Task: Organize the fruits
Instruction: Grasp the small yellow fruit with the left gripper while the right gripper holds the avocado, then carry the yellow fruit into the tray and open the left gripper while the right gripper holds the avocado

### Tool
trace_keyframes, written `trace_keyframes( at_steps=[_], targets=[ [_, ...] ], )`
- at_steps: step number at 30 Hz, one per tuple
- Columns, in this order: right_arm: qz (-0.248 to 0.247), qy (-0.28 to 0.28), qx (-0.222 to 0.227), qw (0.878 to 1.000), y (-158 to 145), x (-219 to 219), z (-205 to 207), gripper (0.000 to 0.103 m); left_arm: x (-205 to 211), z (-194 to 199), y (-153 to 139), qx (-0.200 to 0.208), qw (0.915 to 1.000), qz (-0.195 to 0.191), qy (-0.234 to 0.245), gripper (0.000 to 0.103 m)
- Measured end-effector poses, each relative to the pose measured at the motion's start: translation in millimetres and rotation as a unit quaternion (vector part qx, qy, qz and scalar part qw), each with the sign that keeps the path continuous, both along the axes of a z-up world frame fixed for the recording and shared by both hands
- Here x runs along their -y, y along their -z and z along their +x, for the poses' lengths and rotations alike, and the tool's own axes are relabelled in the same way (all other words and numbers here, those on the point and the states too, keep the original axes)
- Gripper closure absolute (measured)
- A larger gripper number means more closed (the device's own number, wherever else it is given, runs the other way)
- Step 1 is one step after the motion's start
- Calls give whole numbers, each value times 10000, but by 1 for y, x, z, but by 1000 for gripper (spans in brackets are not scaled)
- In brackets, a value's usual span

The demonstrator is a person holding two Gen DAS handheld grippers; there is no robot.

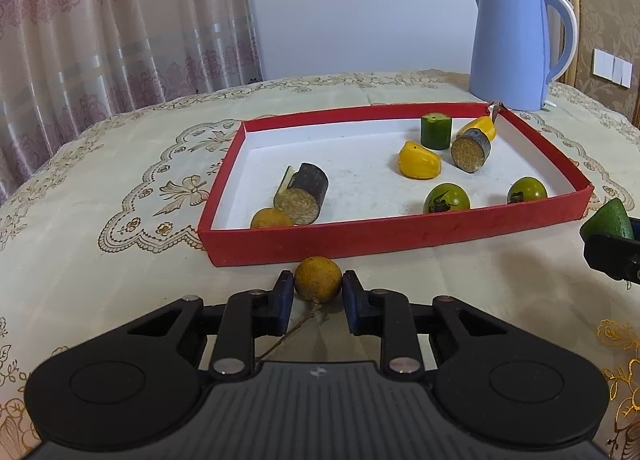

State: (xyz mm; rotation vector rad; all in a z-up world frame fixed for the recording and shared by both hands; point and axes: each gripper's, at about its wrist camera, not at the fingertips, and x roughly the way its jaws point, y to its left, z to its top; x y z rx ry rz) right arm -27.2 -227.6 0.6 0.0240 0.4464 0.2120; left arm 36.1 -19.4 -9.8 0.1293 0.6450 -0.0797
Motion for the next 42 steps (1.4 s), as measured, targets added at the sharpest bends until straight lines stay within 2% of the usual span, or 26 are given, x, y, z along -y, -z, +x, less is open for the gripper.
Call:
trace_keyframes(
  at_steps=[9,22,33,42],
  targets=[
    [-4,-37,7,10000,0,-1,0,74,-6,-2,-7,15,10000,-65,-71,78],
    [-24,-70,39,10000,-2,-2,-1,74,4,8,-39,349,9994,-12,63,78],
    [-29,-55,52,10000,-3,-1,-2,74,22,44,-58,617,9978,231,62,78],
    [-32,-7,45,10000,-4,2,-4,74,42,93,-55,632,9964,547,-112,78]
  ],
)
